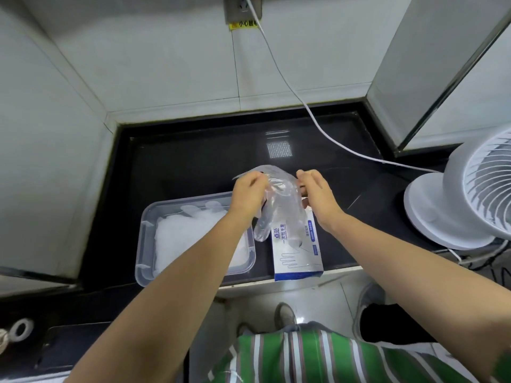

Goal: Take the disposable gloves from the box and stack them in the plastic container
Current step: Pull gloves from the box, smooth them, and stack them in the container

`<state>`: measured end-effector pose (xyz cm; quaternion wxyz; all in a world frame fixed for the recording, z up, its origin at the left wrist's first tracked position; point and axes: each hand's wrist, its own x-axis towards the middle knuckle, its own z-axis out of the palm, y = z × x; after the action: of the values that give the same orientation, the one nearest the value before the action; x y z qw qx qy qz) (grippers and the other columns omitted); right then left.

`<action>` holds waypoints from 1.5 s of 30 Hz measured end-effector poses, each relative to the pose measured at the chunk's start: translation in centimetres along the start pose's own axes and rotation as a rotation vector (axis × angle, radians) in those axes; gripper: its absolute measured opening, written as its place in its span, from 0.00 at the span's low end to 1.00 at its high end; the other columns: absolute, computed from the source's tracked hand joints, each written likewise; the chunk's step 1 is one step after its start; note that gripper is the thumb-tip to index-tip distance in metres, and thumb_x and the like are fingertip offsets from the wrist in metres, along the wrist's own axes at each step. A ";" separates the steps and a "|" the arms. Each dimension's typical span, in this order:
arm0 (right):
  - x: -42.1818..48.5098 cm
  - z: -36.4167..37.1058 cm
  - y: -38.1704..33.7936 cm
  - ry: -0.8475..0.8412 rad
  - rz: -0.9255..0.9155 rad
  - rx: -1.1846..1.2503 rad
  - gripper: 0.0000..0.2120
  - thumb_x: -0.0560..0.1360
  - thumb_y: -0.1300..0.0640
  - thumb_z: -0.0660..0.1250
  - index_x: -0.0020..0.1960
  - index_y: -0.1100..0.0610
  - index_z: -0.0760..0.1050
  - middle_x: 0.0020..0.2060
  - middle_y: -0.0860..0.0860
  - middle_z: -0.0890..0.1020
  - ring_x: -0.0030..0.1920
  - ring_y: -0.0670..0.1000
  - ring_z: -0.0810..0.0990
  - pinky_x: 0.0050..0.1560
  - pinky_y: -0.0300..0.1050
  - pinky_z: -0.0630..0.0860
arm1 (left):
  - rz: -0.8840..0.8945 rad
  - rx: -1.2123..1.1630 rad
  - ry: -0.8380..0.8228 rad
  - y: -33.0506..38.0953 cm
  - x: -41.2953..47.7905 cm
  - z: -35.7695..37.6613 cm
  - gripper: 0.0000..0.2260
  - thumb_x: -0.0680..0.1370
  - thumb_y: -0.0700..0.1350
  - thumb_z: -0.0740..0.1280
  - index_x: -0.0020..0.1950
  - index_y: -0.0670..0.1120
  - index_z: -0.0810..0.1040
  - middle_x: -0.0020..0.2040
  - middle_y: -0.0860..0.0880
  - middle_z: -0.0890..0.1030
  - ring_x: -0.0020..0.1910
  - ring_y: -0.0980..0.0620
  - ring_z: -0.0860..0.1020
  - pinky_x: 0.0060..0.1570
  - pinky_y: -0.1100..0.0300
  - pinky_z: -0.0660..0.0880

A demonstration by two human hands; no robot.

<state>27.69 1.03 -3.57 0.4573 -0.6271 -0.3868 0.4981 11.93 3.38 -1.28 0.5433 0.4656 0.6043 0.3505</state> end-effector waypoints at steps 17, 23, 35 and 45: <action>-0.1 9.2 -3.2 -0.674 0.332 0.159 0.20 0.79 0.50 0.66 0.65 0.61 0.77 0.56 0.56 0.83 0.57 0.54 0.82 0.59 0.49 0.78 | 0.153 0.148 0.193 -2.2 -1.0 -12.2 0.06 0.79 0.37 0.58 0.45 0.40 0.73 0.36 0.51 0.71 0.34 0.56 0.68 0.30 0.69 0.67; -1.2 13.9 -1.6 -0.291 0.142 -0.129 0.14 0.81 0.61 0.63 0.36 0.58 0.70 0.28 0.51 0.74 0.30 0.48 0.71 0.27 0.35 0.70 | 0.082 0.419 0.310 -5.8 -1.6 -15.8 0.06 0.82 0.49 0.60 0.51 0.48 0.73 0.41 0.49 0.75 0.35 0.56 0.72 0.29 0.63 0.70; -1.0 14.9 -1.7 0.010 -0.438 -0.430 0.08 0.78 0.62 0.64 0.57 0.55 0.73 0.42 0.49 0.74 0.37 0.43 0.72 0.40 0.32 0.70 | 0.129 1.012 0.186 -9.6 -0.5 -15.7 0.13 0.84 0.46 0.54 0.66 0.44 0.70 0.41 0.48 0.76 0.34 0.55 0.73 0.24 0.67 0.61; -1.3 17.8 4.3 -0.526 0.242 -0.905 0.13 0.81 0.59 0.60 0.65 0.51 0.67 0.52 0.55 0.77 0.49 0.55 0.79 0.53 0.49 0.80 | -0.070 1.010 0.031 -10.3 -0.5 -14.4 0.18 0.83 0.49 0.59 0.72 0.47 0.65 0.51 0.47 0.78 0.44 0.52 0.76 0.39 0.66 0.70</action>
<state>10.09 1.93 -8.90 -0.0318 -0.6558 -0.5892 0.4709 -4.08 0.74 -8.36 0.2529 0.6443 0.7217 0.0028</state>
